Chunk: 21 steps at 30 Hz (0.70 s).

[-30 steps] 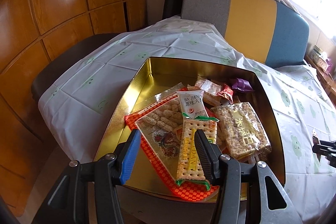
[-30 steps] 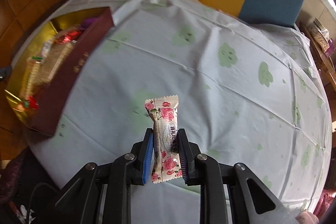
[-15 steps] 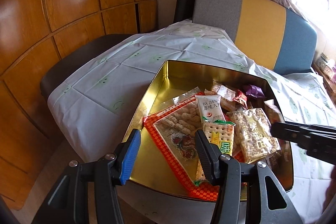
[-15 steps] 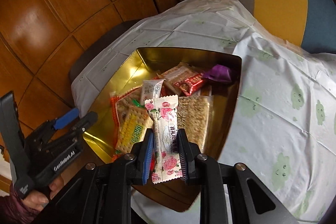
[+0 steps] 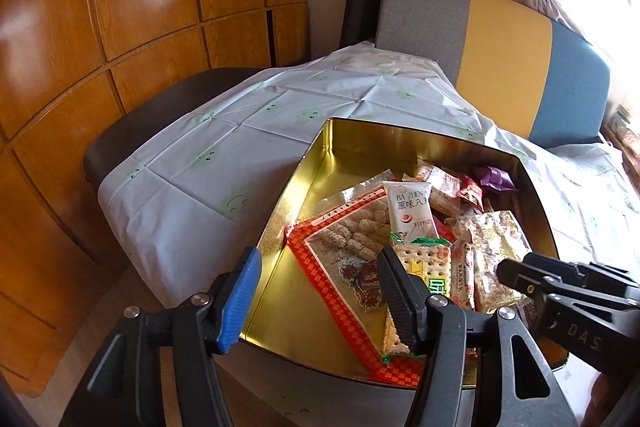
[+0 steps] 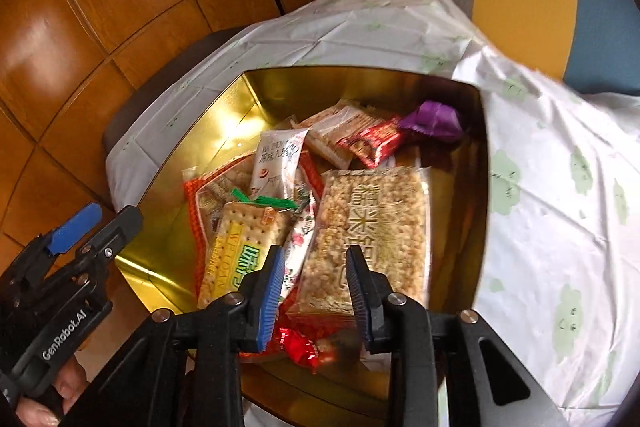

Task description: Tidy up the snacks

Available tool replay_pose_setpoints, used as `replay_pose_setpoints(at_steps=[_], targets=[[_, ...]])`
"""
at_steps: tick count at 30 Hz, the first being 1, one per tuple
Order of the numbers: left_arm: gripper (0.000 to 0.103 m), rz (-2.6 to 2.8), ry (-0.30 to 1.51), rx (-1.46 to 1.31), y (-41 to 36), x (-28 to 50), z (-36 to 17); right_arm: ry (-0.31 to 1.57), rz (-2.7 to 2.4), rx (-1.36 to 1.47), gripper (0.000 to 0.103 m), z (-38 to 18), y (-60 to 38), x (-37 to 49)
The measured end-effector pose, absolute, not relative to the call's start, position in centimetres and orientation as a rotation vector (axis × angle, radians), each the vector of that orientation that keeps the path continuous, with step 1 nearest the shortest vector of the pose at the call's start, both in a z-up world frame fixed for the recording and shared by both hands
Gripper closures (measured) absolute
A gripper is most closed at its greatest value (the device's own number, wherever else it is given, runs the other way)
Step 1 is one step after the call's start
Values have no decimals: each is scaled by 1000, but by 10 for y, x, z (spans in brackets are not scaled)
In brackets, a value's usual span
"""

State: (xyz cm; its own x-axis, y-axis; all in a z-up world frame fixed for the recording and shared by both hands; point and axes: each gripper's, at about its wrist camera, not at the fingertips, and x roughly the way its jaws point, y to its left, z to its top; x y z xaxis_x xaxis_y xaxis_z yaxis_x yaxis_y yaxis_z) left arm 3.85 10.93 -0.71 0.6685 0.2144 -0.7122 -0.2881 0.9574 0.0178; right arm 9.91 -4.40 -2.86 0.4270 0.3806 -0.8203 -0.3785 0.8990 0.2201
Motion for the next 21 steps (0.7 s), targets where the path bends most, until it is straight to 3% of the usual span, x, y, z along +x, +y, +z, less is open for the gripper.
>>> replay_pose_setpoints(at_steps=[5,8,21], targets=[[33,274,778,-89,100,36,-6,948,391,-5,68,-17,-59,85],[33,264,758,-80,92,31,-3,895,327,-14,63,-12,-67,79],[25,208,713,-67,61,8,2,818,189,-37,63,-11,-95,44]])
